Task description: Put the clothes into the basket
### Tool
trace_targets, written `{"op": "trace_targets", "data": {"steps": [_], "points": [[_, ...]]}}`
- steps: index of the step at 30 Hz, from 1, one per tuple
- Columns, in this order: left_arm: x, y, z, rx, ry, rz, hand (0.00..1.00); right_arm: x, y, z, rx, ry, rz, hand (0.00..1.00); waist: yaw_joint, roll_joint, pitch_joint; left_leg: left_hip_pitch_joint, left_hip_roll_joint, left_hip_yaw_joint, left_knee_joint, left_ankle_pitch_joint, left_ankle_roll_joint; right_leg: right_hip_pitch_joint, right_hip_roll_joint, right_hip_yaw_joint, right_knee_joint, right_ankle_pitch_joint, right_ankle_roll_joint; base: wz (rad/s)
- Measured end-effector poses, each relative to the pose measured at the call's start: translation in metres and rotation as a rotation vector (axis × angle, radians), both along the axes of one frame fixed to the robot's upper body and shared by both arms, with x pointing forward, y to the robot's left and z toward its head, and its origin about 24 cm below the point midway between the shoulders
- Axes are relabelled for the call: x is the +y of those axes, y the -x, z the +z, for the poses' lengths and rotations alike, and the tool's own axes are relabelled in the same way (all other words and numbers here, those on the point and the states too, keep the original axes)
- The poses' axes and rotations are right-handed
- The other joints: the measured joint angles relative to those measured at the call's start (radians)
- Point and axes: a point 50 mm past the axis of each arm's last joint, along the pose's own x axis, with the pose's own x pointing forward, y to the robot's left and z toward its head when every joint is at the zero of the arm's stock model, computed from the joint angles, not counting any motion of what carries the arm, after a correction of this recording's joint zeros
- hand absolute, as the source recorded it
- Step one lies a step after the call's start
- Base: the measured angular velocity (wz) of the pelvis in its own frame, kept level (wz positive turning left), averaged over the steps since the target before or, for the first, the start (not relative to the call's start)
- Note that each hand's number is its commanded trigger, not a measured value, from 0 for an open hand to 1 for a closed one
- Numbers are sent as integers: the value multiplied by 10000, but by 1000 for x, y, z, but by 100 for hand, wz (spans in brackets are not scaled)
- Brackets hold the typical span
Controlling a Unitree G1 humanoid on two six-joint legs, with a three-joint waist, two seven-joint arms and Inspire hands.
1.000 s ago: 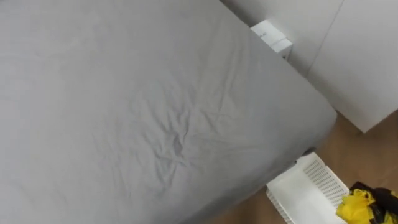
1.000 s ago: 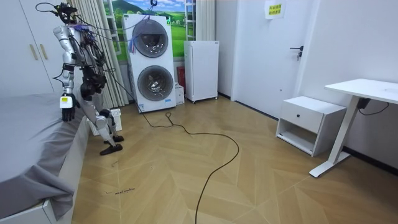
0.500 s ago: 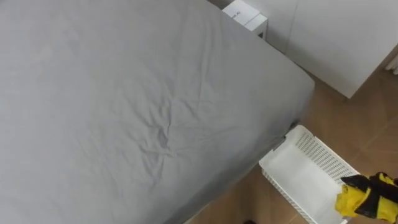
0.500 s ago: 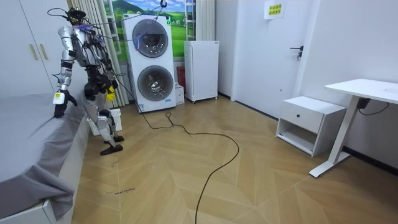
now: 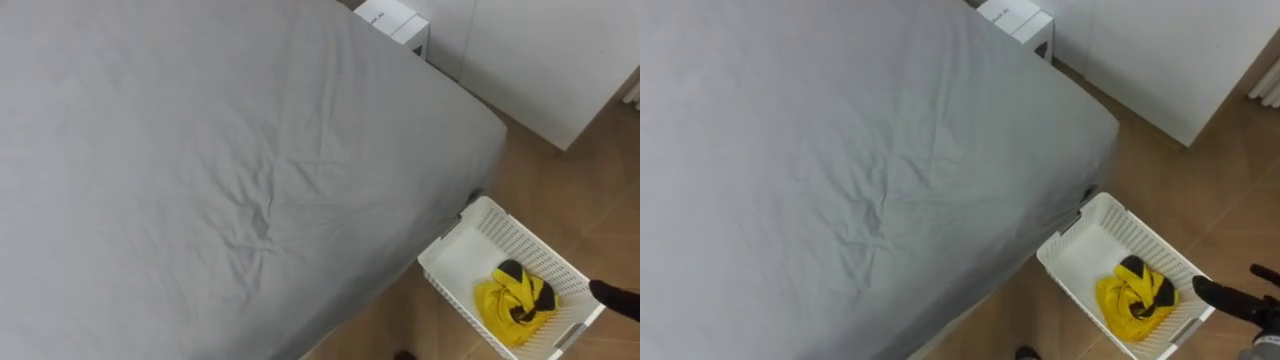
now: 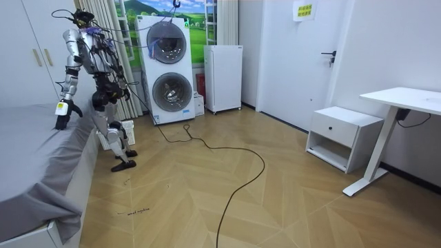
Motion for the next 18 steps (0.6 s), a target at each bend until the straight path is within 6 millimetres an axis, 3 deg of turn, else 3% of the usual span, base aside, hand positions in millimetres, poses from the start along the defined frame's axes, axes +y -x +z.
{"op": "trace_targets", "data": {"steps": [9, 13, 14, 18], "points": [[1, -5, 2, -489, 44, 52, 0, -1, 9, -5, 302, 12, -25, 0, -7, -41, 29, 44, 21, -4, 31, 1, 0, 100, 14, -1, -52, -22, 4, 0], [0, -8, 3, -643, 51, 8, 0, -1, 14, -8, 521, -17, -84, 0, 41, 4, -6, 157, 12, -15, 7, 1, 0, 219, 17, 21, -79, -32, 25, 0], [0, -6, 3, -630, 49, 17, 0, -1, 16, -9, 566, -26, -96, 0, 50, -99, 53, 295, 15, 4, -2, 1, 0, 368, 11, 10, -101, -39, 18, -3], [1, -9, 3, -873, 60, -61, 0, 12, 28, -25, 1197, -344, 217, 0, 167, -274, 24, 731, 60, -22, -6, 0, -3, 916, -18, -171, -267, -116, -18, 6]]}}
